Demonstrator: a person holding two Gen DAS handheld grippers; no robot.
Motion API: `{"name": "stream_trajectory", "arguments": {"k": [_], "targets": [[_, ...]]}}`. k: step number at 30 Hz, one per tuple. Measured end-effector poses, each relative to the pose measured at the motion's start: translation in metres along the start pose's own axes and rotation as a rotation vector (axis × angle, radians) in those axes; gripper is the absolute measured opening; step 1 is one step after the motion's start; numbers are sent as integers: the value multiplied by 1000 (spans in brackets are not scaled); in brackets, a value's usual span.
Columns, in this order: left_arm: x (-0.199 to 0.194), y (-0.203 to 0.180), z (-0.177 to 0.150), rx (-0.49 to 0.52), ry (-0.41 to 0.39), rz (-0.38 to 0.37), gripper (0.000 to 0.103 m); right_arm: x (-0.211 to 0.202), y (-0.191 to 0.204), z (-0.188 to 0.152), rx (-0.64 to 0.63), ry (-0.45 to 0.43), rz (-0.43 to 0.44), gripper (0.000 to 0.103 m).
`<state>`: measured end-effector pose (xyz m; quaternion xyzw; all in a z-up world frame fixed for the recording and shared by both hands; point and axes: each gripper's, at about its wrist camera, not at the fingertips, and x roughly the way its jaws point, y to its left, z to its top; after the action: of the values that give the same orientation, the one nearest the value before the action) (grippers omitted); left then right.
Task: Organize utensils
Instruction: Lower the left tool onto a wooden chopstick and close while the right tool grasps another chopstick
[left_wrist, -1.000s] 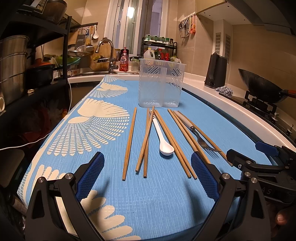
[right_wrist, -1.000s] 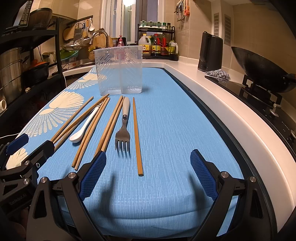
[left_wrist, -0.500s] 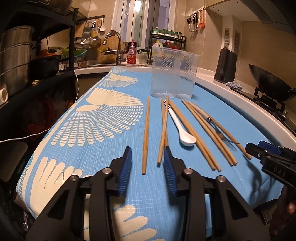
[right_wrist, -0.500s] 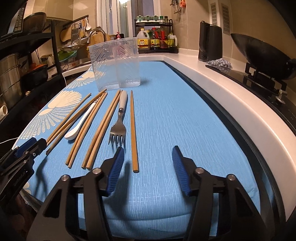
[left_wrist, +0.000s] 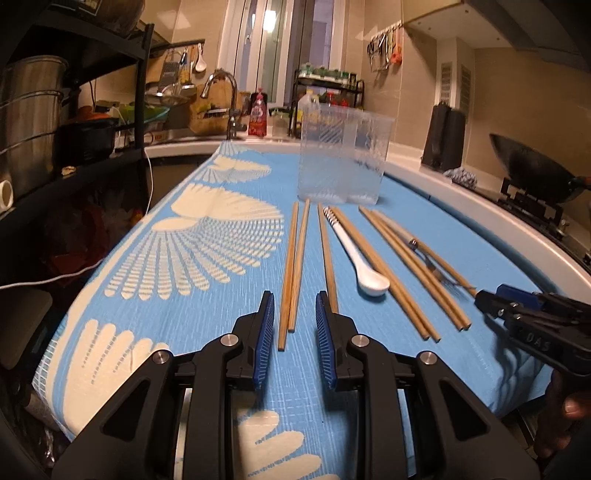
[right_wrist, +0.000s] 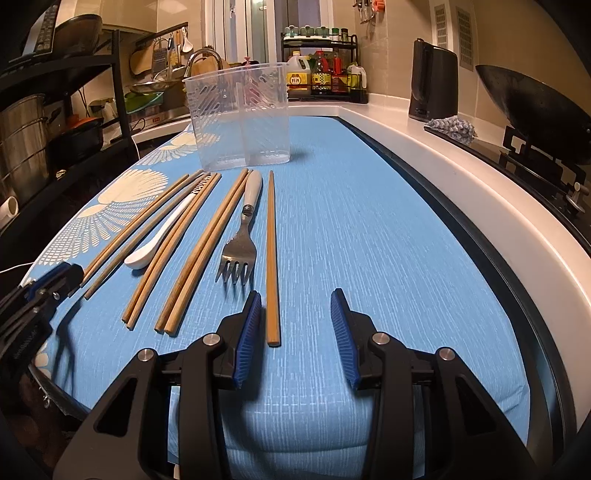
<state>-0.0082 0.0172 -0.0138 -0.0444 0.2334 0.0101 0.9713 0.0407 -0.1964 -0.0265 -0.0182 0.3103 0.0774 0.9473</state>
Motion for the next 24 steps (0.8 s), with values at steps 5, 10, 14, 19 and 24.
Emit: {"name": "stream_trajectory", "arguments": {"k": [5,10,14,19,24], "targets": [[5,8,0,-23,8,30,24,0,1,-1,-6,-10,-2,40],[15,10,-4,-22,45,43,23,-1,-1,-4,-8,-19,16,40],[16,4,-6,10,50,37,19,-1,-2,-4,-9,-22,18,39],[12,5,-6,-3,35,10,15,-2,-3,-4,-4,-20,29,39],[10,9,-4,-9,17,28,15,-1,-1,-3,-11,-17,26,39]]}}
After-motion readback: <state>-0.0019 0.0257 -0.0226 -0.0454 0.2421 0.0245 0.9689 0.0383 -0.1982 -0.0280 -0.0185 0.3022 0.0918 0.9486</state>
